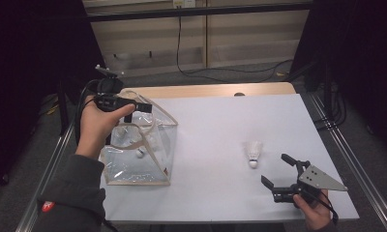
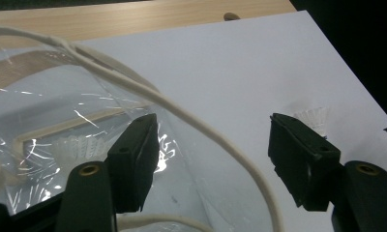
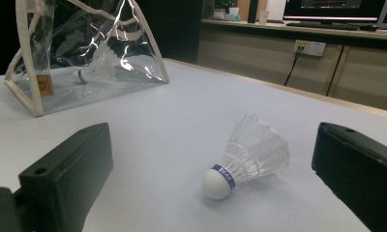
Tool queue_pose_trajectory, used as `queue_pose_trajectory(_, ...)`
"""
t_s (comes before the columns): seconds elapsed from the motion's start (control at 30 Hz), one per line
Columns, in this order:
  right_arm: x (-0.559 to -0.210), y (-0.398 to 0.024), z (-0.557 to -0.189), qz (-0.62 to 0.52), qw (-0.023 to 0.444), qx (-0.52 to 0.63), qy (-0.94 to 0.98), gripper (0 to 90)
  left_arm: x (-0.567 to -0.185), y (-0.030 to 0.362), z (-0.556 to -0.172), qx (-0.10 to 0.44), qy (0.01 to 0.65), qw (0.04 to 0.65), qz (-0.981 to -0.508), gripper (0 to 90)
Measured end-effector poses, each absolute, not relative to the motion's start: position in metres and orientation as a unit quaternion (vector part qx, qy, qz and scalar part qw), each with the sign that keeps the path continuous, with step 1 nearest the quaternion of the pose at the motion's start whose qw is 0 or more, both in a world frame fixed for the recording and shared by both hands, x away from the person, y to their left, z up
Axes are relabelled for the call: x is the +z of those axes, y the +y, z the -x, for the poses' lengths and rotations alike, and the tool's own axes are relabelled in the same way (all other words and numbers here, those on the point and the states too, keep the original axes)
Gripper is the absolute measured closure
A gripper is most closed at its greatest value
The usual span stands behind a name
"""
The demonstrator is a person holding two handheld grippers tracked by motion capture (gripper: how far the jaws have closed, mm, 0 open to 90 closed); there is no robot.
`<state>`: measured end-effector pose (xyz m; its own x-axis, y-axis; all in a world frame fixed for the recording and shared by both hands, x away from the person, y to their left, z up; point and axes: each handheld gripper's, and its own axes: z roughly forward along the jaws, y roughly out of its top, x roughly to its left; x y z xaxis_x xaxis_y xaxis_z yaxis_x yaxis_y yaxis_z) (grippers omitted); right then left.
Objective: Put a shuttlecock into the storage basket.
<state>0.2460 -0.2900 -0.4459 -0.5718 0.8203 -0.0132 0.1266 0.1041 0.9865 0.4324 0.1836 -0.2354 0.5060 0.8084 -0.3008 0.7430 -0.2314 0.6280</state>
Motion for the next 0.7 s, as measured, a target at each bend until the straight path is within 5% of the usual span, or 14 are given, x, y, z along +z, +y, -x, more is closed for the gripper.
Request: queue_pose_trajectory(0.7,-0.446,-0.29,-0.246,-0.346,0.304,0.571,0.679,0.6,-0.231,0.161,-0.425,0.031,0.461,0.385,-0.799,29.5)
